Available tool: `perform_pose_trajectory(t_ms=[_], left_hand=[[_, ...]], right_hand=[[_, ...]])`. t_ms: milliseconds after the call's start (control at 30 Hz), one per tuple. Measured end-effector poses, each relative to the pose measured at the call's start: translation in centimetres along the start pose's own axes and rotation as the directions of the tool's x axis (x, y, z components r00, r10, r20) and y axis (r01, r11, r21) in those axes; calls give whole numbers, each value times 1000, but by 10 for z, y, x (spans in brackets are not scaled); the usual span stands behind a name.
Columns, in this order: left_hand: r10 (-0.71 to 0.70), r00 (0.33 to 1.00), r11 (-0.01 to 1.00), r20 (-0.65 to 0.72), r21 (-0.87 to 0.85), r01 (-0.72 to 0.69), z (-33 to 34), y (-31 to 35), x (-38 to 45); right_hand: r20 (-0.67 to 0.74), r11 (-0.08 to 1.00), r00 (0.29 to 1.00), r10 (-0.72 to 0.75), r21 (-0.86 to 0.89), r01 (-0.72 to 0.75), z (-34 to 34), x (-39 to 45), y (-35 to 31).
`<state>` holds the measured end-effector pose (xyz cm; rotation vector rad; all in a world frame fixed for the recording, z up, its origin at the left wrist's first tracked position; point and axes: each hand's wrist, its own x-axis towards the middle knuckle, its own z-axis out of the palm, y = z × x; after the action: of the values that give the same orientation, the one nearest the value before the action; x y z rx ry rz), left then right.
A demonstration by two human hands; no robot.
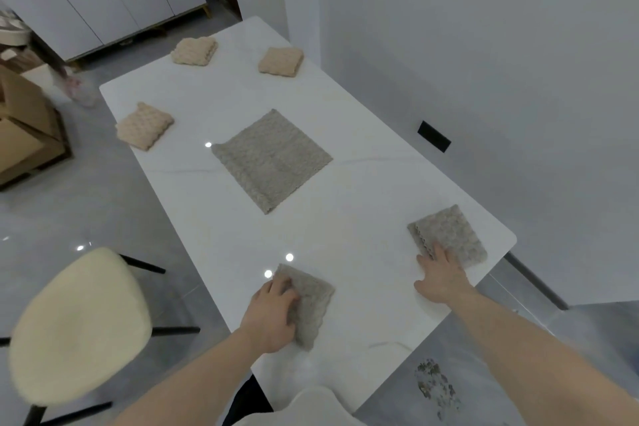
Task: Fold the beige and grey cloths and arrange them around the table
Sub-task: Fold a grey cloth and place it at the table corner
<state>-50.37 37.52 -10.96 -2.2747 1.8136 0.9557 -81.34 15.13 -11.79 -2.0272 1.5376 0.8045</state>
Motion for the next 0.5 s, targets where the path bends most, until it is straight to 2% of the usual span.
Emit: perform_pose_trajectory(t_ms=[100,267,333,500], left_hand=[[42,999,998,15,47,-43,4,-2,-4],[100,991,986,85,126,-110,8,-9,-4],[89,987,985,136,136,-108,8,-11,-3],[42,960,989,278,122,-78,1,-13,1]], right_hand=[[58,998,996,63,28,-65,6,1,2],[69,988,990,126,80,-131,6,-4,7],[64,985,993,103,129,-110,2,-6,6],[-83,984,996,-6,179,21,13,-28,-28]])
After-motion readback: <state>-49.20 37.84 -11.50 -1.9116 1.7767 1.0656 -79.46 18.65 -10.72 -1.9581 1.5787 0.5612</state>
